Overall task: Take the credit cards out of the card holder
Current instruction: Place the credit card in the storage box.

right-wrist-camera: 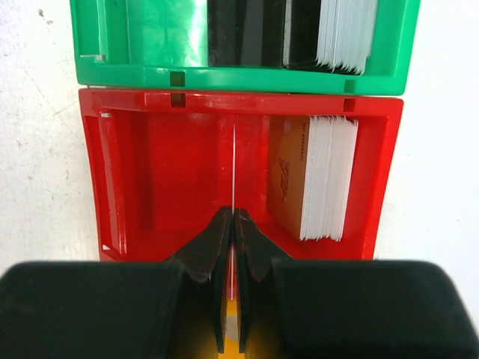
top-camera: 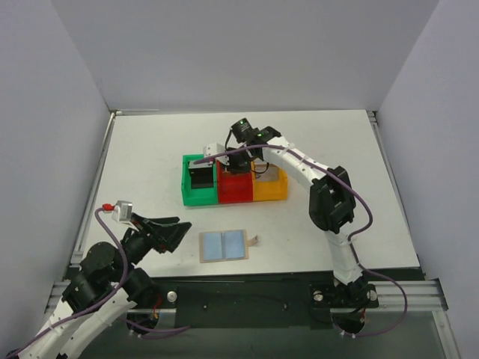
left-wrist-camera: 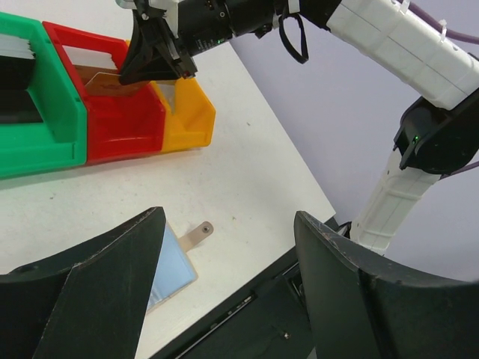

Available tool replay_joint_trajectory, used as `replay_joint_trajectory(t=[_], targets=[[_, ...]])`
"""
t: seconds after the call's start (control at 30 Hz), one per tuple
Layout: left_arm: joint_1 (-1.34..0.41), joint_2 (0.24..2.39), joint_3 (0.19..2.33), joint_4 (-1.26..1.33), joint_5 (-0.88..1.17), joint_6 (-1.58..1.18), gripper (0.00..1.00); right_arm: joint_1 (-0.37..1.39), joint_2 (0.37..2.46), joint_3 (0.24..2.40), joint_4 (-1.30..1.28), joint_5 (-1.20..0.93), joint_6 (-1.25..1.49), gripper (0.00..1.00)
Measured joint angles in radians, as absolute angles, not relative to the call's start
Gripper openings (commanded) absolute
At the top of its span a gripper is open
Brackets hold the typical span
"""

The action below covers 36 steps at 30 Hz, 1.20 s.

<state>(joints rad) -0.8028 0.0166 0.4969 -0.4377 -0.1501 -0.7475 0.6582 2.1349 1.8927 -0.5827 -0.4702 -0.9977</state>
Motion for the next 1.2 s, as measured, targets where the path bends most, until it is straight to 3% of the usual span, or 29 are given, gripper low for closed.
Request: replay_joint_trajectory(t=[1.2], targets=[[-0.803,0.080,0.487,-0.427,-0.161,-0.713,0.80,0.655,2.299,1.970,-0.523,-0.426,-1.051,0.00]])
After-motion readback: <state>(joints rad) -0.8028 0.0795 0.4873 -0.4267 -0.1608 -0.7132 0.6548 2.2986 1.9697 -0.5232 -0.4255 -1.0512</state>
